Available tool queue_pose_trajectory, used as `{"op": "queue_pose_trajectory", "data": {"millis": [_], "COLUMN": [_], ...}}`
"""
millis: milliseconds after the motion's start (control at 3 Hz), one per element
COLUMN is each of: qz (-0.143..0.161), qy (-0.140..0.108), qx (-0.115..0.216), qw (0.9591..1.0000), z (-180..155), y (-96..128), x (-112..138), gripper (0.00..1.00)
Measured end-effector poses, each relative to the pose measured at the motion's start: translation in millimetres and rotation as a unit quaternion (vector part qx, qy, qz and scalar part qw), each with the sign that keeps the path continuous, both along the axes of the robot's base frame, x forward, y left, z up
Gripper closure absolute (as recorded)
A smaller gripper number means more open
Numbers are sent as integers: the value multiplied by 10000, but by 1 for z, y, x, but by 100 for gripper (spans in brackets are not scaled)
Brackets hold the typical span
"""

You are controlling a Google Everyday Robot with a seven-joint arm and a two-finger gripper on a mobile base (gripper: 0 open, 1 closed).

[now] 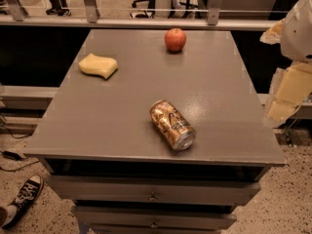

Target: Pick apple

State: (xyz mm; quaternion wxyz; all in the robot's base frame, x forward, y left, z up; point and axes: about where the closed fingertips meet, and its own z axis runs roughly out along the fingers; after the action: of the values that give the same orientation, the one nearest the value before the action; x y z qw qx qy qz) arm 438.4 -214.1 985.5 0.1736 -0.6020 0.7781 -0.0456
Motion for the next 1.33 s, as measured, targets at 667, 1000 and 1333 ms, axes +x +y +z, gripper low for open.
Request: {"op": "queue_pose_trajectory", "data": {"millis": [667, 1000, 1333], "qz": [108, 399, 582], "qy": [-284, -681, -961], "qx": [255, 703, 1052], "qw": [9992, 9944, 9881], "z": [-1, 0, 7], "y": [-3, -2, -2], "x": [10, 61, 109], "gripper": [0, 0, 0]}}
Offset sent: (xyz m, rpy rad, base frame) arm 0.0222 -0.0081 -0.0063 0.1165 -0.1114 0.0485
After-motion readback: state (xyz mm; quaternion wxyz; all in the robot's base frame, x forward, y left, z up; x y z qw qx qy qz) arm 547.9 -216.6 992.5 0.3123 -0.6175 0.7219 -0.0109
